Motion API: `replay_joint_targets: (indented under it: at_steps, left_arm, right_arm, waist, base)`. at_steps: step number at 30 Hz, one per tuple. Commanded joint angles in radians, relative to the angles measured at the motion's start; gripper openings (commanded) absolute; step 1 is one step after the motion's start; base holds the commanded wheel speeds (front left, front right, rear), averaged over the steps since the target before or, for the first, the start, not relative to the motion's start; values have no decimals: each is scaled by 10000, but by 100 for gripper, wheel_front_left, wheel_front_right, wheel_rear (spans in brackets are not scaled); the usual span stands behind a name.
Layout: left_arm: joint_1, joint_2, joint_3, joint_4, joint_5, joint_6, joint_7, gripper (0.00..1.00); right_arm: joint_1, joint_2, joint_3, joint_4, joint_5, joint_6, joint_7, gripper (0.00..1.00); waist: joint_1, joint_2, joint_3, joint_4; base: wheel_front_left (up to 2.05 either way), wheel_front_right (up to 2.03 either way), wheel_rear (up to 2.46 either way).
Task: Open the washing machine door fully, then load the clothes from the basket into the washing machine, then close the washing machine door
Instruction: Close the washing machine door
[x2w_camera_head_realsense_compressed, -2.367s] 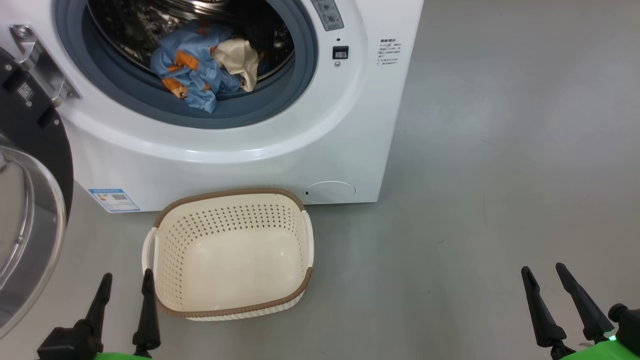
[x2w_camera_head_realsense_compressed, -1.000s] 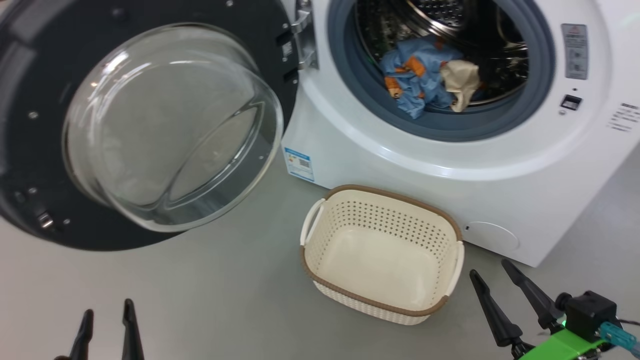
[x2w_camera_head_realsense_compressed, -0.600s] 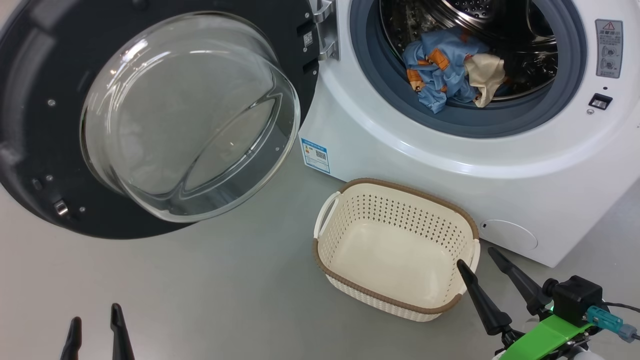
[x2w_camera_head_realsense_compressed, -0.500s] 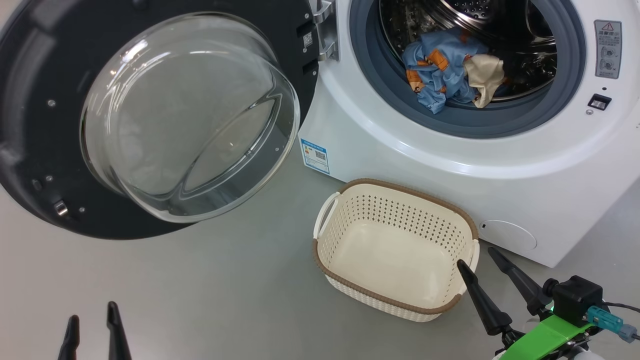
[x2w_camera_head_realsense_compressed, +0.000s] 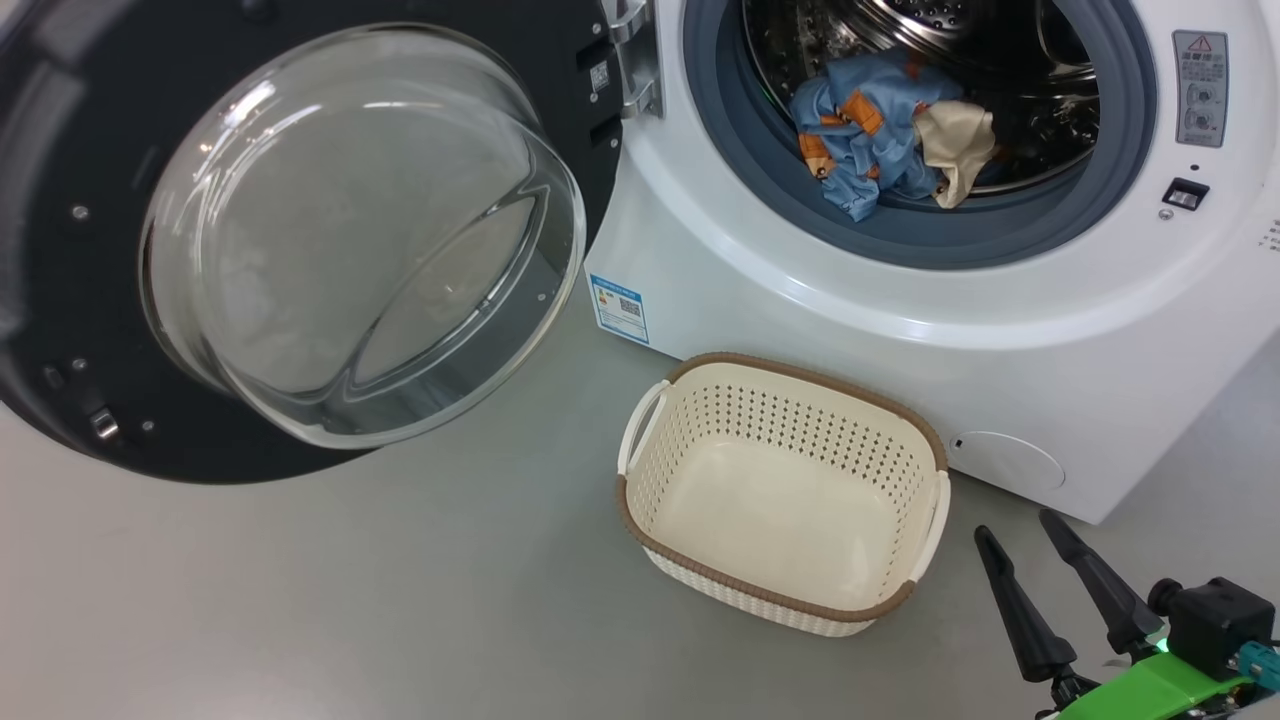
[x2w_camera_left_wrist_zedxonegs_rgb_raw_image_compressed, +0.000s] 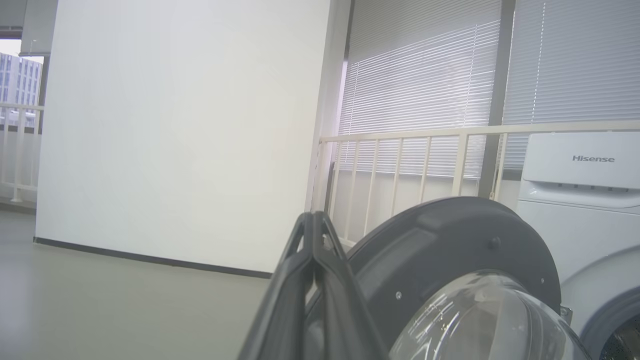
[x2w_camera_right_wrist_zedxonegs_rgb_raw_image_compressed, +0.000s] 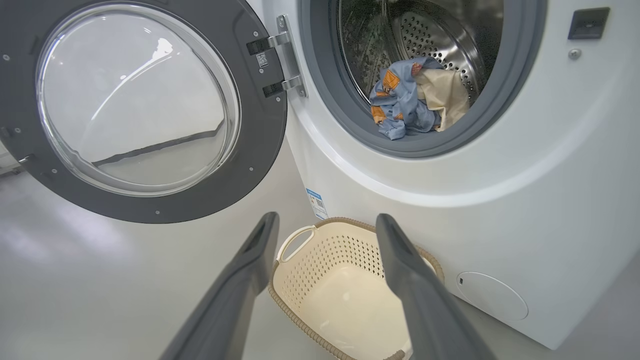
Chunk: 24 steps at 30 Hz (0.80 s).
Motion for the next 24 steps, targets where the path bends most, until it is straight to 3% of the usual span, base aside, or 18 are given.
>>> replay_joint_targets:
  at_steps: [1,8,15,18,20,24]
  left_arm:
    - [-705,791,416,-117,5,-63,-32,0]
    - [-2972,2900,448,1835,-1505,-79,-32,0]
    - [-4828,4709,-146,5277,-4430,-81,415,0]
    - [-5363,5332,-612,6321,-5687,-81,1401,0]
    - [-5747,5444,-740,6952,-6778,-81,2422,0]
    - [-6057,5853,-1141,8029,-7832,-81,4194,0]
  right_arm:
    - [70,-58,46,-318,-106,16,-120,100]
    - [169,8,-272,-618,-289,16,-120,100]
    - [-131,-92,-324,-732,-350,16,-120,100]
    - [-230,-137,-409,-782,-362,16,-120,100]
    - [-280,-179,-472,-807,-372,16,-120,100]
    - [-314,-246,-566,-855,-383,16,-120,100]
  waist:
    - [-1,0,69,-35]
    - [-1,0,612,-548]
    - [-1,0,1211,-1042]
    - [-1,0,1421,-1131]
    - [-1,0,1499,-1165]
    - [-1,0,1588,-1221]
  base:
    - [0,0,0]
    - [0,0,0]
    - [0,0,0]
    - [0,0,0]
    - [0,0,0]
    - [0,0,0]
